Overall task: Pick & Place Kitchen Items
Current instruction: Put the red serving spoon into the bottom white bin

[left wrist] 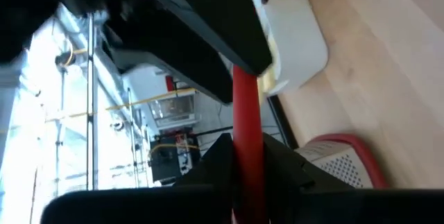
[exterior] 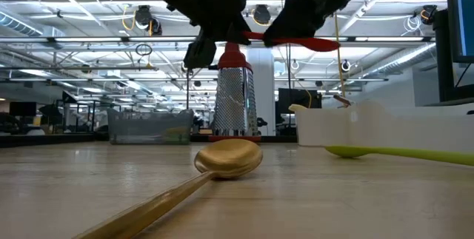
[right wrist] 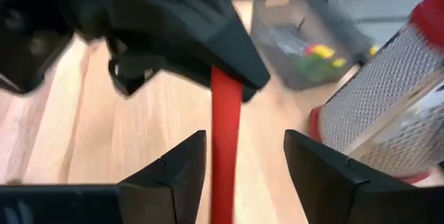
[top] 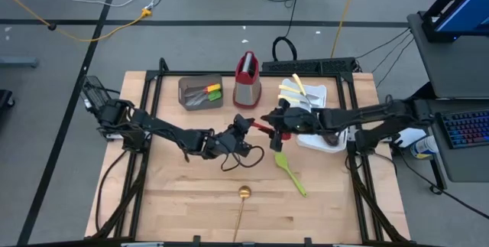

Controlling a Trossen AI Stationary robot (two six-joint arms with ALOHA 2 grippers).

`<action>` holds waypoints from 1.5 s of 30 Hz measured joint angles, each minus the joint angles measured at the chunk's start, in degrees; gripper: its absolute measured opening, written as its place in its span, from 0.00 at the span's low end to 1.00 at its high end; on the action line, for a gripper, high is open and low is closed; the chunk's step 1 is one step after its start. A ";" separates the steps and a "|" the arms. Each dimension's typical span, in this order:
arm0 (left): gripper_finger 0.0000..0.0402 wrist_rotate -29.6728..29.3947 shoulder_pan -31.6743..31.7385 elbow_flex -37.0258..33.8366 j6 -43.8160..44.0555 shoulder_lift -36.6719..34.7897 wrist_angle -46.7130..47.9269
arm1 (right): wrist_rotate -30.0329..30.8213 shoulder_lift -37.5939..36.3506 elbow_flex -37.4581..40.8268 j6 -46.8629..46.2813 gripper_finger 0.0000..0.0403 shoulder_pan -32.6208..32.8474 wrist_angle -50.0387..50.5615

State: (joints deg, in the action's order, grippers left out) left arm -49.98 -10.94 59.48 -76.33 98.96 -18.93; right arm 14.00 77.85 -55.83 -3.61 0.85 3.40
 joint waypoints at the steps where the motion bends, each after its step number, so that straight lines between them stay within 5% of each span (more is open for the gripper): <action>1: 0.11 0.32 -0.02 -0.01 -0.96 0.01 -0.50 | -1.12 0.23 0.04 -0.21 0.46 -0.61 0.55; 9: 0.09 0.44 0.44 -0.02 -1.44 0.06 -2.09 | -4.23 0.98 0.09 2.54 0.38 -3.11 0.81; 19: 0.09 0.66 0.42 -0.02 -3.57 0.00 -1.88 | -5.80 0.63 0.11 6.58 0.08 -3.11 0.11; 38: 0.34 1.80 0.20 -0.02 12.70 0.00 -1.81 | -5.01 0.22 0.11 3.30 0.08 -3.14 3.43; 45: 0.38 1.52 0.20 -0.04 19.93 0.00 2.48 | -4.84 -3.96 0.17 -0.35 0.08 -2.52 14.79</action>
State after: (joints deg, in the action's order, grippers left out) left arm -48.47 -10.74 59.44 -56.40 98.96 -16.45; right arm 9.17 73.89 -55.66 -3.96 -1.67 18.19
